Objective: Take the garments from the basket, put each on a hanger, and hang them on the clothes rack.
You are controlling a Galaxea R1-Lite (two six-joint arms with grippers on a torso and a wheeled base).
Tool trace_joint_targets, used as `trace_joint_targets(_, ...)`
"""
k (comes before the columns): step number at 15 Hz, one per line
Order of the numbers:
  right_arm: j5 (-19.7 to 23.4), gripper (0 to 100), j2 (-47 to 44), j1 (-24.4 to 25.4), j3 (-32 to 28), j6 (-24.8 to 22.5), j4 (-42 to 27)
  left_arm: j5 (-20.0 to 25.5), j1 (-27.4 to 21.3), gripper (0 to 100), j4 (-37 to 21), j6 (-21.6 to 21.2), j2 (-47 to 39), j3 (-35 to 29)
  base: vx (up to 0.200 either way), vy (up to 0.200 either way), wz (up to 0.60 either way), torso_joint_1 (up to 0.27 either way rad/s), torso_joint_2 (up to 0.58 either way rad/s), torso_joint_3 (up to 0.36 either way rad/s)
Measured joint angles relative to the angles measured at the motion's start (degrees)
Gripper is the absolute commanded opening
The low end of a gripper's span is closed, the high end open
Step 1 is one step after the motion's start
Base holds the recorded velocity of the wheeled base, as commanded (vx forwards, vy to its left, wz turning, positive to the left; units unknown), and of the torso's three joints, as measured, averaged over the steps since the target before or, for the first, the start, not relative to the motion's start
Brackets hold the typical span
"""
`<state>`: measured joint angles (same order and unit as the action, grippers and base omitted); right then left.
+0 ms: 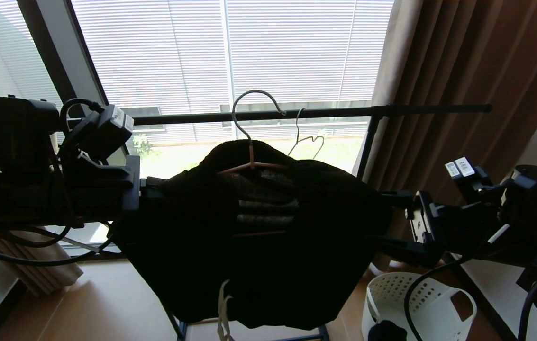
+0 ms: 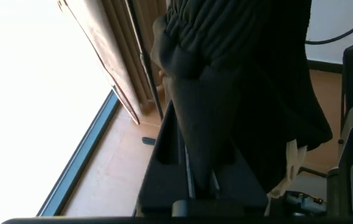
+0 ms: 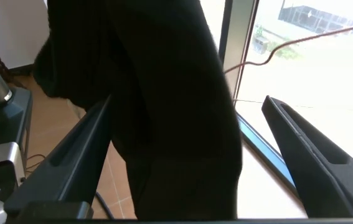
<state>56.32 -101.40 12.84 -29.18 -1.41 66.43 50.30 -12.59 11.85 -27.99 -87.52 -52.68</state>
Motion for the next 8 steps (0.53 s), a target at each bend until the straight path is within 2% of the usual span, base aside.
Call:
trace_joint_targets(2,0.0,100,-1.7,-0.2,-0.4,0.0,0.0,0.0,0.7,0,0.0,0.4,0.5,0.0,0.000,0.000,0.00,0.000,0.00,0.000)
trace_joint_targets(8,0.0,100,-5.8,-0.2,-1.0,-0.4,0.0,-0.2,1.0,0,0.0,5.3,3.0,-0.1,0.000,0.000,0.00,0.000,0.00,0.000)
